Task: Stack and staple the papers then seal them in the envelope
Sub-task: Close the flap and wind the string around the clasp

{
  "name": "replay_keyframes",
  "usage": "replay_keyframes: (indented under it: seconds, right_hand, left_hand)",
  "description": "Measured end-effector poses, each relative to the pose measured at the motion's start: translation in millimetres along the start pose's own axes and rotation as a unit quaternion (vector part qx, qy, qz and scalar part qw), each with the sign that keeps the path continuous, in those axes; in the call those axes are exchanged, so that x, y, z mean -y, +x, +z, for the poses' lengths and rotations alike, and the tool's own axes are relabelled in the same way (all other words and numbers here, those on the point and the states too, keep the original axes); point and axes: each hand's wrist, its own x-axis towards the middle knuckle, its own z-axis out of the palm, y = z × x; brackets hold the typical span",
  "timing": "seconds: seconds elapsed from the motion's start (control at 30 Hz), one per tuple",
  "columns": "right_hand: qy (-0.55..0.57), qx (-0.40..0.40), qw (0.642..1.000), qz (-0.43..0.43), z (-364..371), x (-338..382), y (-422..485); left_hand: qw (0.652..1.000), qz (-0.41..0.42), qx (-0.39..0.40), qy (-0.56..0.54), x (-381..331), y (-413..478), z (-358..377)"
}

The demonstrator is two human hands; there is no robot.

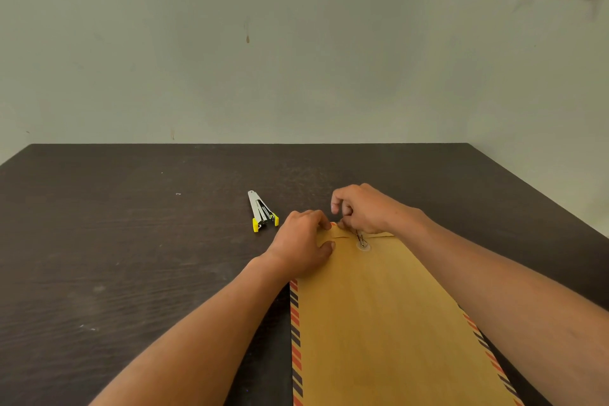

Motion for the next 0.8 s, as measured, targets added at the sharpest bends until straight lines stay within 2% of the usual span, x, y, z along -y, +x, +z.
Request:
replay_keyframes:
  seconds: [0.23, 0.47, 0.6, 0.8]
  right_hand:
    - [0.008, 0.007, 0.999, -0.036, 2, 2, -15]
    - [0.1, -0.091, 0.989, 0.058, -9, -29, -13]
    - [0.106, -0.067, 0.986, 0.109, -11, -42, -10]
    - [0.097, -0.071, 0.987, 0.11, -5, -42, -7]
  left_hand:
    - [0.997, -0.033, -0.003, -0.074, 3, 2, 0]
    - [0.996, -0.041, 0.003, -0.083, 2, 3, -1]
    - [0.996, -0.047, 0.008, -0.081, 2, 3, 0]
    - [0.998, -0.031, 0.006, -0.056, 1, 2, -2]
